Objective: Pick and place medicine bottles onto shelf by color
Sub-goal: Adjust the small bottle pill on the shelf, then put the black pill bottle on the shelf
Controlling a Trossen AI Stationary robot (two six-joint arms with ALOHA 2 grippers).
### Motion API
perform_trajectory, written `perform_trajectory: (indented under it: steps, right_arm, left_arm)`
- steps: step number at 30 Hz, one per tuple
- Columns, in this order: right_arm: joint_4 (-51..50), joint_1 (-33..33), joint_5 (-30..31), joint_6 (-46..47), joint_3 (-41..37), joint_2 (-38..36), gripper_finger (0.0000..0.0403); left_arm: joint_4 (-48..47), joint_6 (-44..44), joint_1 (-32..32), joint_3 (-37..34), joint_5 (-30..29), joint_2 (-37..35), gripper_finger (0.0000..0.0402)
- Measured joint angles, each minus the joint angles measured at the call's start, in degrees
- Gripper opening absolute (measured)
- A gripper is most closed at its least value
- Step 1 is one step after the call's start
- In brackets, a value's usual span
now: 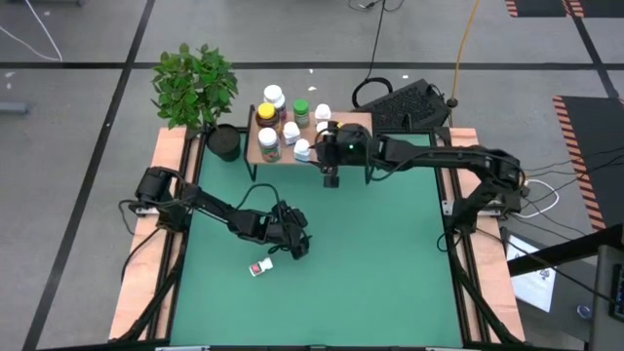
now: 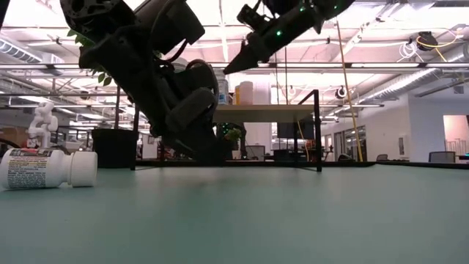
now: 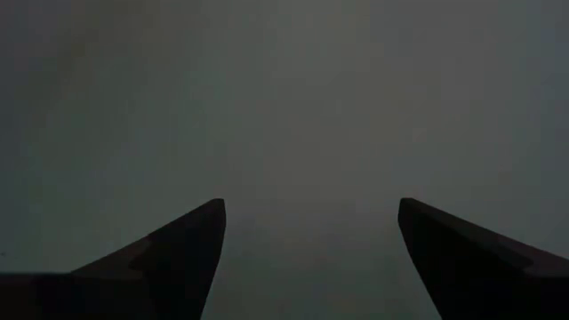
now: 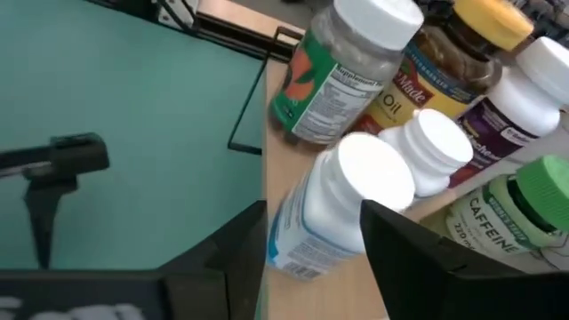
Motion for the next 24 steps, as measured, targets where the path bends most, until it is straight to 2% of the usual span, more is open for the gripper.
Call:
perform_trajectory:
  steps: [7,15,19,22,24]
  right_arm:
    - [5.33,-0.62,-0.03,-3.37,0.02,3.34,0.0169]
    - [4.19,-1.32,0.19,-3.76,-0.01,1.17,0.0169]
    - [-0.96,0.58,0.09,-2.92,0.04,-4.18,0.0169]
    - [-8.49,3.13,-0.76,1.04,0.00,-7.73,0.0169]
    - [-11.91,5.06,-3.04,4.80,-0.92,-9.84,0.0169]
  left_arm:
    - [0.37,0.46,0.36,0.00,0.00,0.00,0.0337]
    - [-0.89,0.41,0.28,0.00,0.02,-0.56,0.0337]
    - [-10.34,-2.13,-0.65,0.00,-0.67,-6.28,0.0337]
    - [-21.23,-8.44,-3.23,0.00,-0.68,-12.70,0.0337]
    - [-26.85,-13.75,-6.24,0.03,1.63,-16.55,0.0337]
